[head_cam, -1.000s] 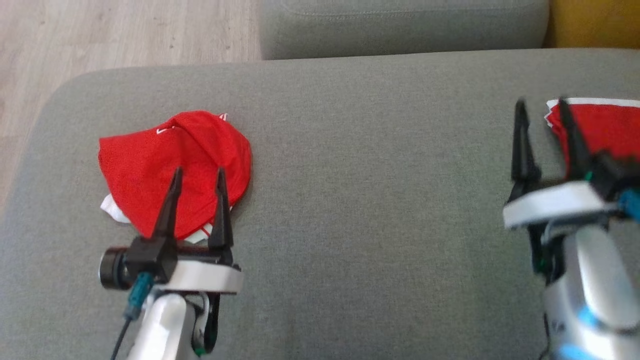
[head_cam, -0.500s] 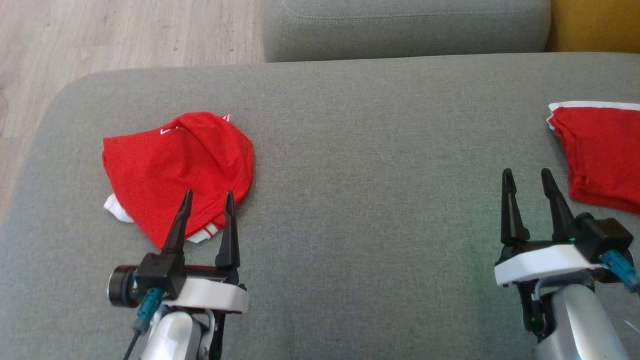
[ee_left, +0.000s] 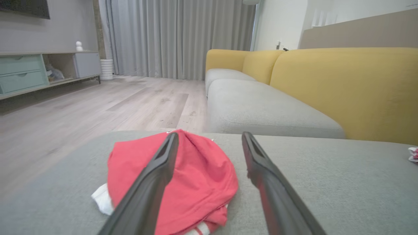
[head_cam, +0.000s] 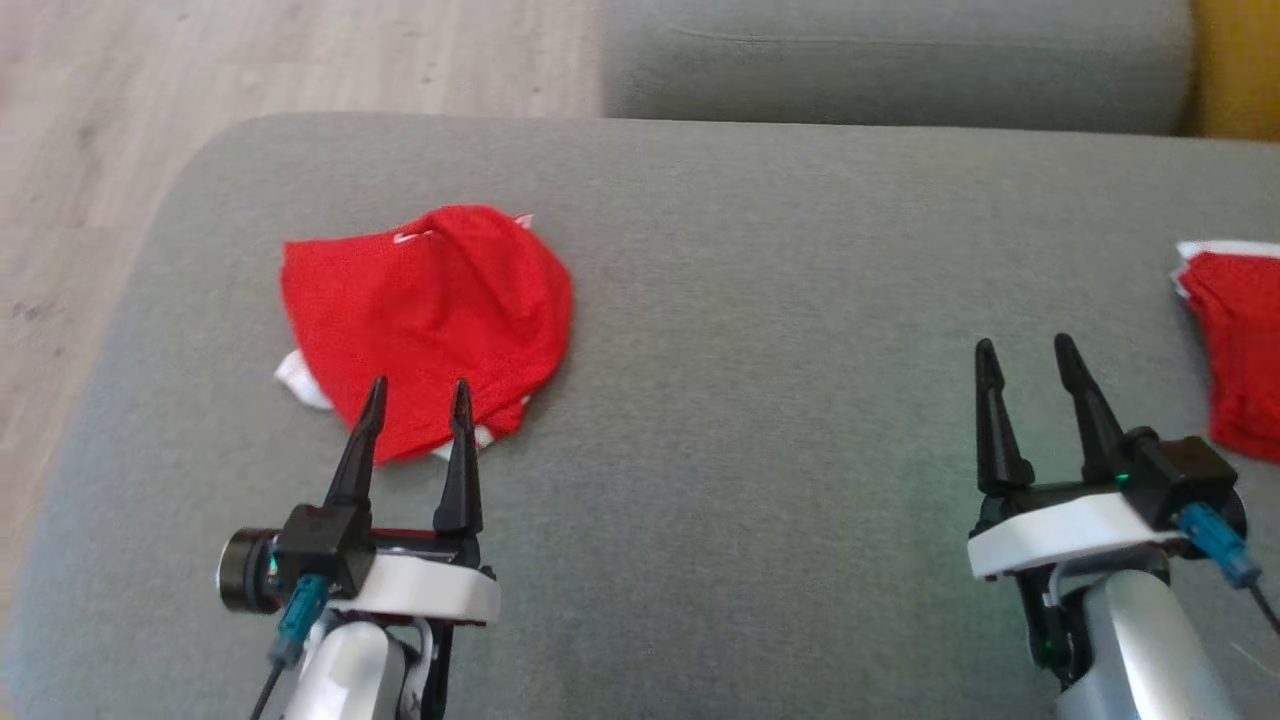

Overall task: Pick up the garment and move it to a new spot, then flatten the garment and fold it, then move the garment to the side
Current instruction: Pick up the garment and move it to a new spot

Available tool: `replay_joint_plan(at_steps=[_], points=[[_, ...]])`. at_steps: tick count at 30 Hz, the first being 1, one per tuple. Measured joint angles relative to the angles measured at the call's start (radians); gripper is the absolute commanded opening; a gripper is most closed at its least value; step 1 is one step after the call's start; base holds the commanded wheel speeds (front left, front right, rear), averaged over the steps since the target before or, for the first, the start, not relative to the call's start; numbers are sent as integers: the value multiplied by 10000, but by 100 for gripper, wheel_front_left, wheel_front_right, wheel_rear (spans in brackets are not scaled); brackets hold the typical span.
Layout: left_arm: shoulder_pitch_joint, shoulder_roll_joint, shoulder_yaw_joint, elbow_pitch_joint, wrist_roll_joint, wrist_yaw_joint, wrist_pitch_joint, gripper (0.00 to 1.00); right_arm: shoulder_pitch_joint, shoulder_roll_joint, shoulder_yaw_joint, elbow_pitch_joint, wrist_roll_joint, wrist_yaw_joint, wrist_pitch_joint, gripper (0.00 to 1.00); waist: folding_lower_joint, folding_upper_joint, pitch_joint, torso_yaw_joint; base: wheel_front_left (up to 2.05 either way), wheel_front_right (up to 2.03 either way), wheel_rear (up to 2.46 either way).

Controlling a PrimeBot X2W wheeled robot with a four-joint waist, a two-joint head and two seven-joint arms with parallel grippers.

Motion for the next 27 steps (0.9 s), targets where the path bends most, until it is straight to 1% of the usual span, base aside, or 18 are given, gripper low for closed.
replay_joint_plan(at_steps=[9,14,18,22,27], points=[[28,4,29,46,0,10,0,100,422,2,656,2,8,0,0,100,0,0,-203,1308,0,0,0],[304,8,25,100,2,8,0,100,421,0,888,35,33,0,0,100,-1,0,-402,2079,0,0,0],[424,15,59,113,8,-2,0,100,426,2,1076,73,198,0,0,100,-1,0,-547,2568,0,0,0],[425,17,88,115,48,-6,0,100,457,2,1164,102,272,0,0,100,-1,0,-647,2819,0,0,0],[424,19,130,301,209,-121,0,100,579,2,1327,180,284,0,0,100,0,0,-591,2675,0,0,0]])
